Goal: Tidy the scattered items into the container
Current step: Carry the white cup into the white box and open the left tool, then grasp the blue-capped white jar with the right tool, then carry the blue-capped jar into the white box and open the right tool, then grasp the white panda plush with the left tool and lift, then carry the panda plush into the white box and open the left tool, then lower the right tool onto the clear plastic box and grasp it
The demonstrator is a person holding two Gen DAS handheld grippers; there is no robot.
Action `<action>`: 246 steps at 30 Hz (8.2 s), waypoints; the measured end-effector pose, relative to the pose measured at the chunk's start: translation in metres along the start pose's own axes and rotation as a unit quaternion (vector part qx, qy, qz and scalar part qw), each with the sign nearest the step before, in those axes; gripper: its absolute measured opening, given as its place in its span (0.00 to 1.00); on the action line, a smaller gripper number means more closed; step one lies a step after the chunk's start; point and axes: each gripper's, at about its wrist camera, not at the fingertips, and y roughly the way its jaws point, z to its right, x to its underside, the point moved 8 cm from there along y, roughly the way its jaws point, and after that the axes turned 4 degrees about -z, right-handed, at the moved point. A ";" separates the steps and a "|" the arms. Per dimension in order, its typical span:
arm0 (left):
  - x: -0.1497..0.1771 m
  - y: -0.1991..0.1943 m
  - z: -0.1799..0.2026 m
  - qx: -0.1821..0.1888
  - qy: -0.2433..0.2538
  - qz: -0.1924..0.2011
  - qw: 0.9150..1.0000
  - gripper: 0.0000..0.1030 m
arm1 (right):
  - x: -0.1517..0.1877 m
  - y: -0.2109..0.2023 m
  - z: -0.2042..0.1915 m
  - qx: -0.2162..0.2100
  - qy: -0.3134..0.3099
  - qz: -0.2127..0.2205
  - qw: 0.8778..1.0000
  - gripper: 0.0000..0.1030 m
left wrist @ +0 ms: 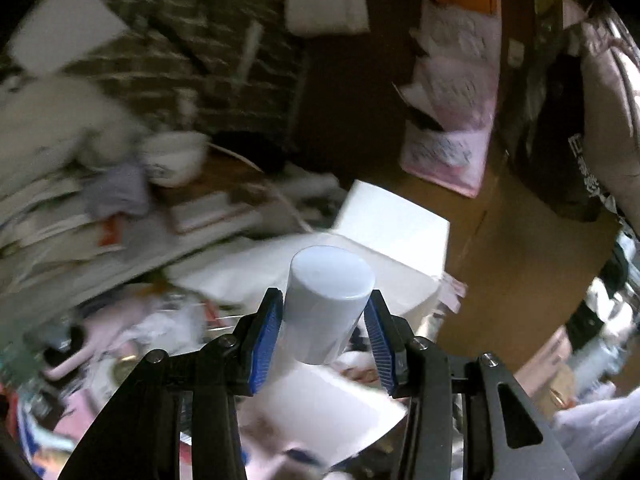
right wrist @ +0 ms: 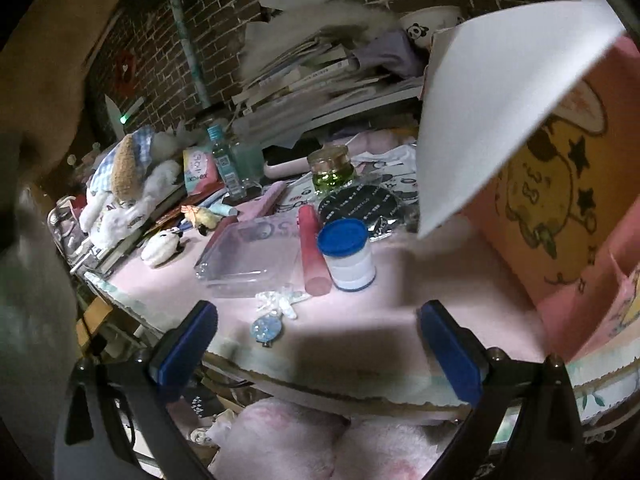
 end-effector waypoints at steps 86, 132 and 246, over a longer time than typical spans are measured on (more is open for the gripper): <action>0.177 -0.145 -0.127 -0.262 -0.178 0.165 0.934 0.86 | -0.082 -0.058 -0.076 0.035 -0.160 0.144 0.976 0.27; 0.214 -0.123 -0.150 -0.327 -0.164 0.131 0.922 0.86 | -0.135 -0.099 -0.005 0.070 -0.179 0.021 0.981 0.81; 0.167 -0.148 -0.149 -0.340 -0.246 0.101 0.902 0.81 | -0.015 0.013 -0.047 0.006 -0.070 0.033 0.997 0.69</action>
